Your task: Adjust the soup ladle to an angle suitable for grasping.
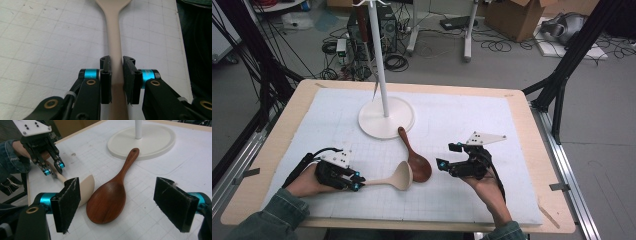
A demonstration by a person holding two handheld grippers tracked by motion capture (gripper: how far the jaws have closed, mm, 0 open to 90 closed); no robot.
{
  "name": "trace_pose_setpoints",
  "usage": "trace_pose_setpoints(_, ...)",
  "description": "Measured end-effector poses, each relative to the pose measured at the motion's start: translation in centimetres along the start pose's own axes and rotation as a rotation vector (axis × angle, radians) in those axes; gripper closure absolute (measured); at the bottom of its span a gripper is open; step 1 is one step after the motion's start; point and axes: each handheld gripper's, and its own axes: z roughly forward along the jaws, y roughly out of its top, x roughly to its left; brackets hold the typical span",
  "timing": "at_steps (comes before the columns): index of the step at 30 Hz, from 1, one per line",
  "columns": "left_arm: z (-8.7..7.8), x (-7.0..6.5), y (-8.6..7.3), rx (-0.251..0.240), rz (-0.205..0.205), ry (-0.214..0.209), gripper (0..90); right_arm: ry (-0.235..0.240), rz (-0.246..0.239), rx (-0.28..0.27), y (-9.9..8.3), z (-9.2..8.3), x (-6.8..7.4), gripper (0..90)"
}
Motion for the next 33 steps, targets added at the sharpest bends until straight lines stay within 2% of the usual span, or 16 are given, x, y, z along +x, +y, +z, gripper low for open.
trace_pose_setpoints(7,0.3,0.1,0.3,-0.012,0.002,0.013,77.1,0.004,-0.006,0.007,0.0,0.4,0.1,20.9)
trace_pose_setpoints(13,-0.1,-0.1,0.2,0.001,-0.001,0.040,73.2,0.005,-0.002,0.007,0.0,0.3,0.1,20.9)
trace_pose_setpoints(25,-2.6,-0.5,-2.0,-0.039,-0.031,0.091,63.8,-0.003,-0.004,0.006,0.0,0.3,0.1,20.9)
trace_pose_setpoints(33,-3.8,-0.7,-3.2,-0.050,-0.039,0.106,60.8,-0.014,-0.001,0.006,0.1,0.3,-0.2,20.9)
